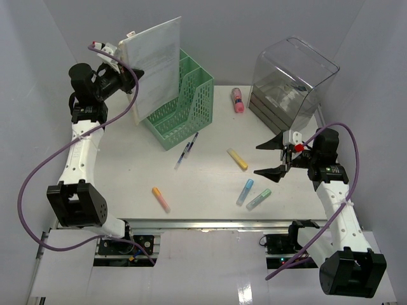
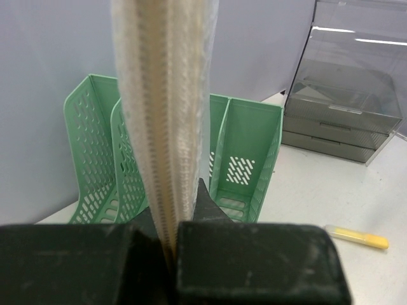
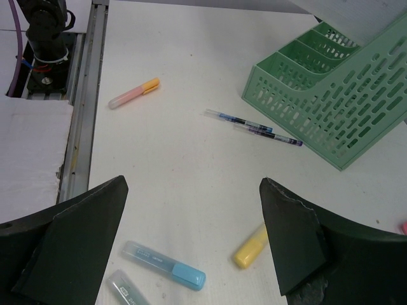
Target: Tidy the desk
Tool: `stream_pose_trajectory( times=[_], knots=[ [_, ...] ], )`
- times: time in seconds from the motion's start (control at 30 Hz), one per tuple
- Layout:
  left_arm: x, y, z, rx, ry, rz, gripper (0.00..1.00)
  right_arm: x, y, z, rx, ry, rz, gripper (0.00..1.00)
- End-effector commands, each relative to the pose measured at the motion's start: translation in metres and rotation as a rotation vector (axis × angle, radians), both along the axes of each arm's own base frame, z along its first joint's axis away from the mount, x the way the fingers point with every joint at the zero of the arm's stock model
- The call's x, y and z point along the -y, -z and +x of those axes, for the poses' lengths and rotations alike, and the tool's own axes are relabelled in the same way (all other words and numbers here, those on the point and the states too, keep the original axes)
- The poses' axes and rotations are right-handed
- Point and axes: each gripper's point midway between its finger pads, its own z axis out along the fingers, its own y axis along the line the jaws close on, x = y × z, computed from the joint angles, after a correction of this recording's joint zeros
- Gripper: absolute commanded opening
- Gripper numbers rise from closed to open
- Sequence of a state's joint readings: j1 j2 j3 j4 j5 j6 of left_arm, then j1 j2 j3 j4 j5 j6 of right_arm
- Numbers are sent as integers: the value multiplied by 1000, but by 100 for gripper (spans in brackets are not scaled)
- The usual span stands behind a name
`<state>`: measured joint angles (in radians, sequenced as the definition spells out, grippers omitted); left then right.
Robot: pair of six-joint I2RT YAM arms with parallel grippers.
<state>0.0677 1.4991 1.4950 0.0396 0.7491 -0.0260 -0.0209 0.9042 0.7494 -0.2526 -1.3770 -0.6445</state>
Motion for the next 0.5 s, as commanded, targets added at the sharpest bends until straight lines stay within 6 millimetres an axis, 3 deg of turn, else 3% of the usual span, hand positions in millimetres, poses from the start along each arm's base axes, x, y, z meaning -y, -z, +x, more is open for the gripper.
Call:
stream_pose_trajectory(
  times=[0.0,0.27,0.47],
  knots=[
    [9,-34,1,151,48,19,0,0,-2,-1,16,-24,14,91],
    [20,-5,46,166,127,4,0,4,-1,3,7,-3,14,91],
    [30,11,60,202,219,-5,0,7,1,7,-13,8,16,91]
  ],
)
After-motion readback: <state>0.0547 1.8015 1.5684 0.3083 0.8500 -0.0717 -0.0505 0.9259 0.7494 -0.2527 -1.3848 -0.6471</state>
